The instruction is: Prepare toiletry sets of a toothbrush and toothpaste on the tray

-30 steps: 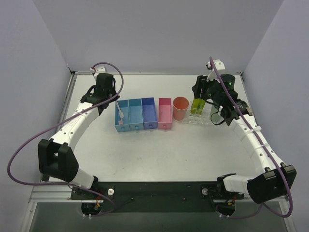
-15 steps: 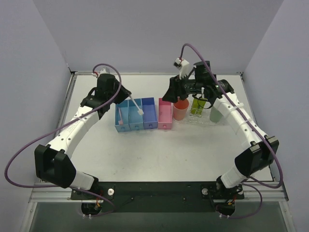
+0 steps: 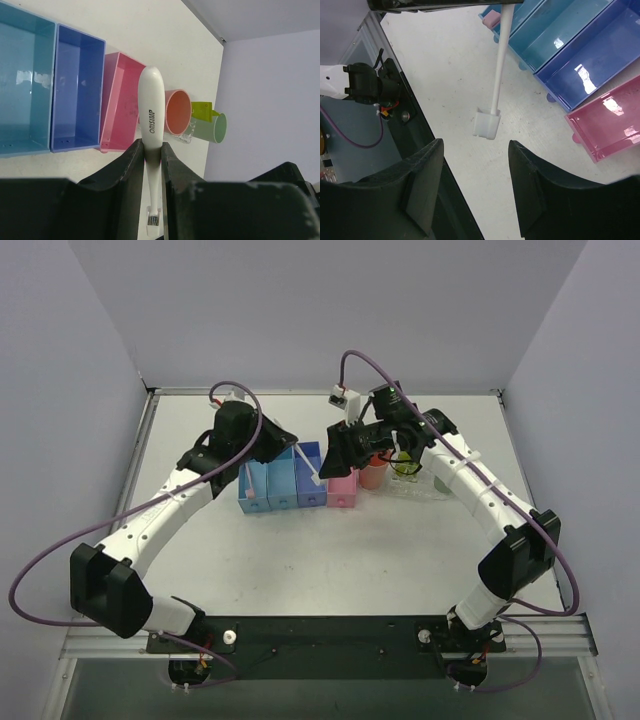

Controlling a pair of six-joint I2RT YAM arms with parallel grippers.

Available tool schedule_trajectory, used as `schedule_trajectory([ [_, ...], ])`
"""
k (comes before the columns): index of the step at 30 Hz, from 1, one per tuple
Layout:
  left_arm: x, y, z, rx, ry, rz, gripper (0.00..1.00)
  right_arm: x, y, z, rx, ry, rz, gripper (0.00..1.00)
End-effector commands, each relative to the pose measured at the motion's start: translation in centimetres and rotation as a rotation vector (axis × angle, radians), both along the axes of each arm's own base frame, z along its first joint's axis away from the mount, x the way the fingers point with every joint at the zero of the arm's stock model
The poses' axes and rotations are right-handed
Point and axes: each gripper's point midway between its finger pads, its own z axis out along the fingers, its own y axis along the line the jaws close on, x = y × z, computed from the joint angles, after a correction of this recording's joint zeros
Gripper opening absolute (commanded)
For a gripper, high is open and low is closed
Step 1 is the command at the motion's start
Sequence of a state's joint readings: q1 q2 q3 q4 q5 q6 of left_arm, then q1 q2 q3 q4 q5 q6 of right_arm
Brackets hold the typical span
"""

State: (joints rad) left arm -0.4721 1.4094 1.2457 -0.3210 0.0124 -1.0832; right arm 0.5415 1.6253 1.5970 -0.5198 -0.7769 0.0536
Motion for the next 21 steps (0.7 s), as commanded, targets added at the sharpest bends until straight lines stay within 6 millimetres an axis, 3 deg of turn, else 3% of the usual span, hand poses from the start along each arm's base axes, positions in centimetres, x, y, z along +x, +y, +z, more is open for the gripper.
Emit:
schedule_trajectory([
  [1, -0.4, -0.4, 4.4, -0.109, -0.102, 0.016, 0.00, -1.2, 0.3, -0.3, -0.022, 0.017, 0.011, 0.49],
  [12, -1.2, -0.6, 5.1, -0.137, -0.114, 0.026, 0.00, -1.0, 1.1, -1.6, -0.102, -0.010, -0.038, 0.47],
  [21, -1.8, -1.0, 5.2, -0.152, -0.119, 0.026, 0.00, -1.0, 0.9, -2.0, -0.121, 0.000, -0.069, 0.35],
])
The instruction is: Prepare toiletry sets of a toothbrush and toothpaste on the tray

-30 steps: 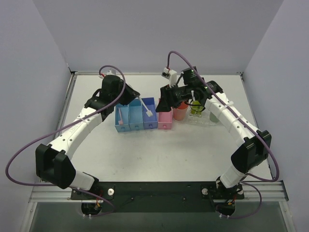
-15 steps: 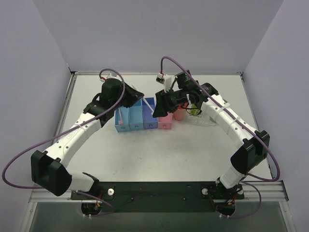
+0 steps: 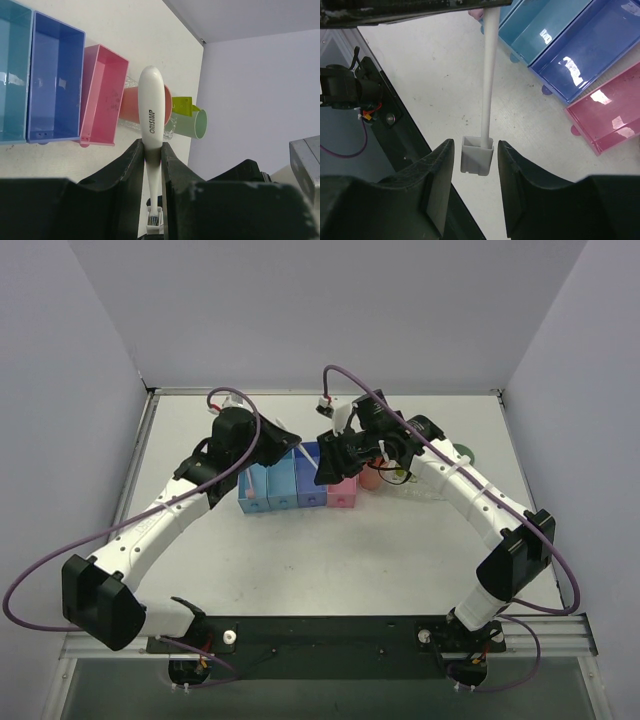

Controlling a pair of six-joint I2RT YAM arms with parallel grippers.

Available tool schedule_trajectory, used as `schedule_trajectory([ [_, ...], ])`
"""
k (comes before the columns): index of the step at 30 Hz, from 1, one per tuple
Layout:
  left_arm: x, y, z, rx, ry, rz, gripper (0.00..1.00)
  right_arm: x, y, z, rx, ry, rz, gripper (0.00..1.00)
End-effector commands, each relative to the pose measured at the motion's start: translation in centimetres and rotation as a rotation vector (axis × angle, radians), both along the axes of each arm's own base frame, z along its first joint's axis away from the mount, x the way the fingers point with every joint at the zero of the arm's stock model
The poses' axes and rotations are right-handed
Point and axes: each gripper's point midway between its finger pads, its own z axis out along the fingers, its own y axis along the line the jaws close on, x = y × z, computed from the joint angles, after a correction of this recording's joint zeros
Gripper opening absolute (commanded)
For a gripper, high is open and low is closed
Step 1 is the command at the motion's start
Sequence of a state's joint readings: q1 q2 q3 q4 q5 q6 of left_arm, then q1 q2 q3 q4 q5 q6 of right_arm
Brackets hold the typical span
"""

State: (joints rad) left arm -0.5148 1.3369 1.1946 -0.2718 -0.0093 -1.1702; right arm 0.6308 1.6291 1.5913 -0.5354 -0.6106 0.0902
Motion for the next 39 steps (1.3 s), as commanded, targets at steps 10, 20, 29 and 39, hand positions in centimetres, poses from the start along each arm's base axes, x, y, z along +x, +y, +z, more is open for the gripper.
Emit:
schedule_trajectory([
  [10, -0.4, -0.3, 3.6, -0.022, -0.118, -0.009, 0.00, -0.5, -0.2, -0.4, -0.013, 0.023, -0.025, 0.10],
  [20, -0.5, 0.3, 4.9, 0.114, -0.237, -0.073, 0.47, 0.5, -3.0, 1.5, -0.003, -0.023, -0.134, 0.00],
  [29, -0.3, 4.6, 6.5, 0.403, -0.397, -0.040, 0.87, -0.7, -10.4, 2.5, -0.027, 0.013, -0.342, 0.00],
  [39, 1.1, 11.4, 5.1, 0.547, -0.398, 0.044, 0.91, -7.3, -18.9, -0.5, -0.224, 0.222, -0.536, 0.00],
])
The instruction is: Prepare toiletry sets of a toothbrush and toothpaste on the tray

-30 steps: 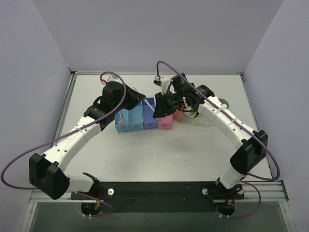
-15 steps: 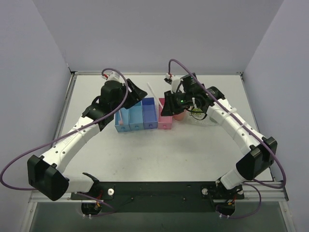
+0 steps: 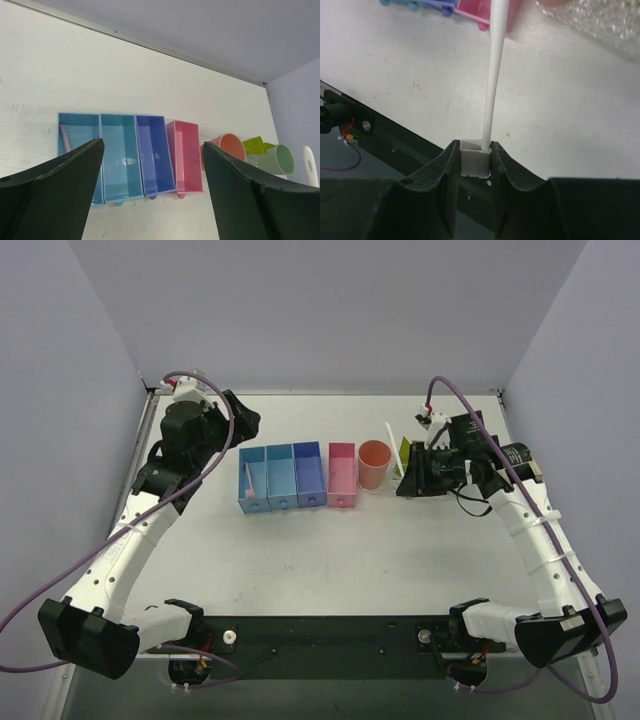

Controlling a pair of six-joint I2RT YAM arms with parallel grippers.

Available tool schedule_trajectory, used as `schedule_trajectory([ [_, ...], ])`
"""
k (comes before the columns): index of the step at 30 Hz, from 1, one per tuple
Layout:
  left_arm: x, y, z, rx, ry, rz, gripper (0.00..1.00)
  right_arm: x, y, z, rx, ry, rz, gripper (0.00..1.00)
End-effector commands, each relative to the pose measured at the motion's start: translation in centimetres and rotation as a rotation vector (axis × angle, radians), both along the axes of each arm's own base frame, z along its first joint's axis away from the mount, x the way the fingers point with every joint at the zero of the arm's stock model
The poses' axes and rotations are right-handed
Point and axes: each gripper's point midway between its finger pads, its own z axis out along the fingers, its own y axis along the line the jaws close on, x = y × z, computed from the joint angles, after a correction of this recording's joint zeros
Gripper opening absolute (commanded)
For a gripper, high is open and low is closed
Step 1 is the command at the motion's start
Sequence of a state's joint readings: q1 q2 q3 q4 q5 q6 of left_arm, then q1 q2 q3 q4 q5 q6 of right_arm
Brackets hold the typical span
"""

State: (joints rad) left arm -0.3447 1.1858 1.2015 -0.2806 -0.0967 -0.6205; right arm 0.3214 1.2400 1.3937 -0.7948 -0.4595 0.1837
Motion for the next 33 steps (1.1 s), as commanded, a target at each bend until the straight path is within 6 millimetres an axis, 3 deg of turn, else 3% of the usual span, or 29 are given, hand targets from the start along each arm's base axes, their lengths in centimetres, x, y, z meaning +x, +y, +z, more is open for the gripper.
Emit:
schedule_trajectory([
  [1, -0.3, 1.2, 0.9, 0.138, -0.072, -0.024, 0.91, -5.6, -4.2, -2.7, -0.111, 0.218, -0.093, 0.00],
  [3, -0.1, 1.1, 0.7, 0.158, -0.076, -0.037, 0.91, -7.2, -5.3, -3.6, -0.136, 0.279, -0.113, 0.00],
  [6, 0.0, 0.6, -0.1, 0.158, -0.075, -0.065, 0.91, -7.9, -7.1, -4.6, -0.156, 0.350, -0.156, 0.00],
  [10, 0.2, -0.8, -1.0, 0.131, -0.079, -0.127, 0.91, -7.3, -8.8, -4.9, -0.162, 0.405, -0.176, 0.00],
  [16, 0.4, -2.8, -1.6, 0.113, -0.109, -0.263, 0.91, -5.4, -8.9, -5.3, -0.121, 0.475, -0.172, 0.00],
  [18, 0.6, -2.8, -1.6, 0.112, -0.122, -0.277, 0.91, -5.0, -8.7, -5.7, -0.110, 0.510, -0.160, 0.00],
  [25, 1.2, -3.8, -4.2, 0.187, -0.106, -0.383, 0.90, -3.9, -8.6, -6.5, -0.109, 0.576, -0.156, 0.00],
  [33, 3.1, -4.7, -4.3, 0.212, -0.108, -0.420, 0.90, -2.8, -9.7, -7.3, -0.115, 0.647, -0.203, 0.00],
])
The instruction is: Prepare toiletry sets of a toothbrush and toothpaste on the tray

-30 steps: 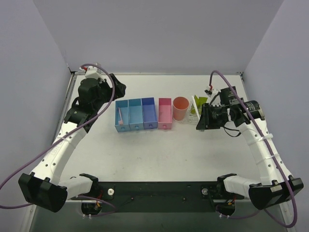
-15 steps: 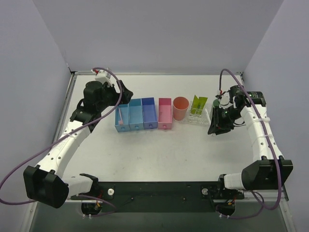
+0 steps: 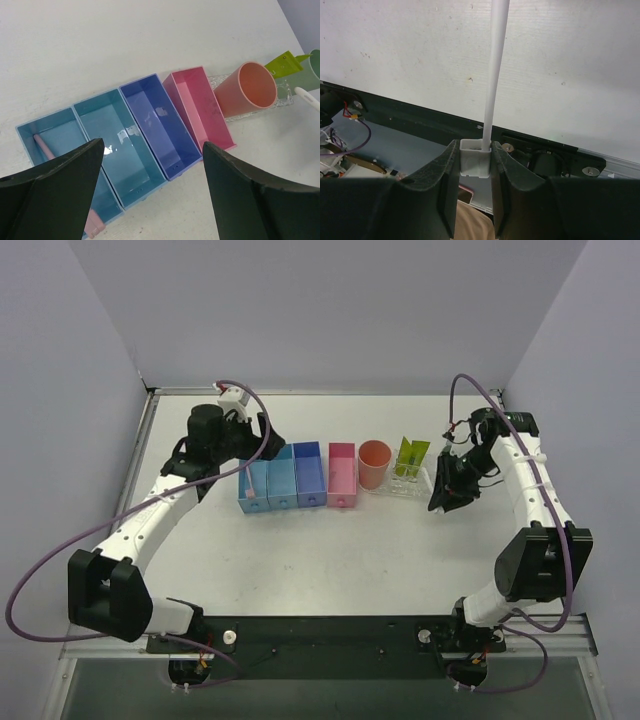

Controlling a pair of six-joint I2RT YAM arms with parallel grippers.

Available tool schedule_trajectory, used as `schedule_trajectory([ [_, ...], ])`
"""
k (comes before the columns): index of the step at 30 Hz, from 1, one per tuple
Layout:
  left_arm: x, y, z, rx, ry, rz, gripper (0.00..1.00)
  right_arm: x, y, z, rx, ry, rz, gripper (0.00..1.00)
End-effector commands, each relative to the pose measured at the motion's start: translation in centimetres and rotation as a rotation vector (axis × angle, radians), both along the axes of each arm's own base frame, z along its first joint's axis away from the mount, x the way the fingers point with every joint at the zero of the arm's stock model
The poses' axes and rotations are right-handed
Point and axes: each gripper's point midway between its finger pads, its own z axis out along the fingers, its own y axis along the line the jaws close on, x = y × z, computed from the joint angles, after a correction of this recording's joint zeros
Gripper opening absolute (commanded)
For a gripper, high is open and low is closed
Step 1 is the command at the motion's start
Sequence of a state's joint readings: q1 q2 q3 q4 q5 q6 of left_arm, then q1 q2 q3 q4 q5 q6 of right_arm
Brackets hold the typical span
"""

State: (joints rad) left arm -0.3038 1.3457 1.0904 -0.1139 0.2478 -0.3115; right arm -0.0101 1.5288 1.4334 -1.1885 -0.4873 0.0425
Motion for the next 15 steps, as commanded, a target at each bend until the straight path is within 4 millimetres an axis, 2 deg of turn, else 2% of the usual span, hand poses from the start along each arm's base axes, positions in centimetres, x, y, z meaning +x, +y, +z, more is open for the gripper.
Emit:
schedule_trajectory([
  [1, 1.8, -1.0, 3.5, -0.015, -0.110, -0.056, 0.90, -0.6, -0.7, 0.5, 0.002, 0.064, -0.026, 0.00],
  [7, 2.8, -1.3, 2.8, -0.013, -0.090, -0.056, 0.90, -0.8, -0.7, 0.2, 0.007, 0.085, -0.029, 0.00],
  [15, 3.1, -1.5, 2.8, -0.023, -0.091, -0.056, 0.90, 1.1, -0.1, 0.1, 0.059, 0.110, -0.034, 0.00],
])
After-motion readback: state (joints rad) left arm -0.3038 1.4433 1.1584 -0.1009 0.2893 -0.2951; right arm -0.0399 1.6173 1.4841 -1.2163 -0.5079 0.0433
